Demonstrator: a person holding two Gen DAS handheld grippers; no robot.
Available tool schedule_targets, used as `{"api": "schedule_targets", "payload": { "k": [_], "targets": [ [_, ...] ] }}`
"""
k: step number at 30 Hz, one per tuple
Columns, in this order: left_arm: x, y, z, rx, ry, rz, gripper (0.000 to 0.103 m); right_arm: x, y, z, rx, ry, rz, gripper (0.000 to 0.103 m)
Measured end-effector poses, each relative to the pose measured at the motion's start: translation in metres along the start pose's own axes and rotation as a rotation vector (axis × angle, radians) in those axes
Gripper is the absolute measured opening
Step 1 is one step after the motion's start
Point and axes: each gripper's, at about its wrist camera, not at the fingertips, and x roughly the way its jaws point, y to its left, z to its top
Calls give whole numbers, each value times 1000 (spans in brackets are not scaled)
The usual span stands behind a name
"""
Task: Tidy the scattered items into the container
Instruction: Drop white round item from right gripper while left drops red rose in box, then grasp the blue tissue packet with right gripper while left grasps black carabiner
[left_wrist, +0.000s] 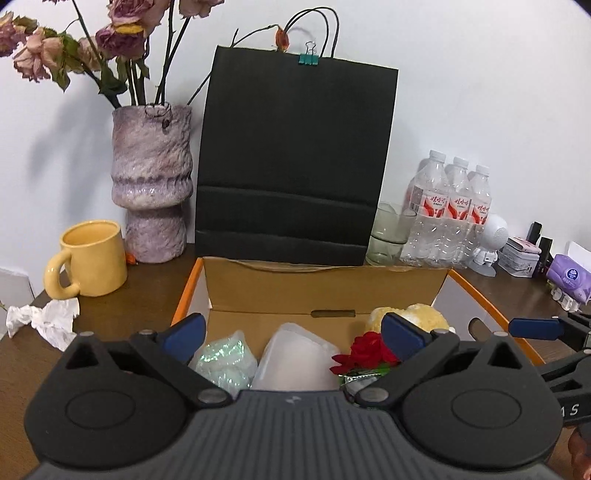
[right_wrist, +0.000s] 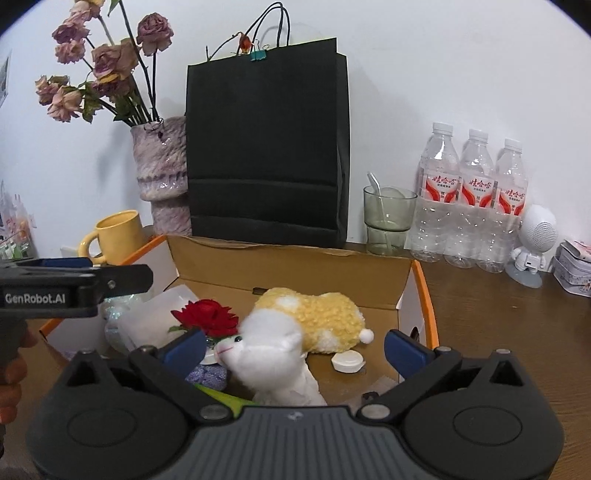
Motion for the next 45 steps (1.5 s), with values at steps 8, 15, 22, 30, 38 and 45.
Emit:
{"api": "schedule_targets", "payload": {
  "k": [8,15,22,30,38,45],
  "targets": [
    [3,-3,-3,12,14,5,103,1,-1,0,4,4,-2,103],
    [-1,-4,-1,16,11,0,103,-2,-1,1,6,-1,-4,103],
    [-28,8,-3,-29,-8,4,103,-28,-4,0,32,-32,-18,103],
    [-71,15,-33,-16,31,30,103,-71,-9,-23,60,-36,-36,103],
    [-102,21,-81,-29,103,17,103,-101,6,-70,97,16,-5,103],
    [-120,29,-108,-27,146,8,103,-99,53,-105,36,99,41,103]
  ]
}}
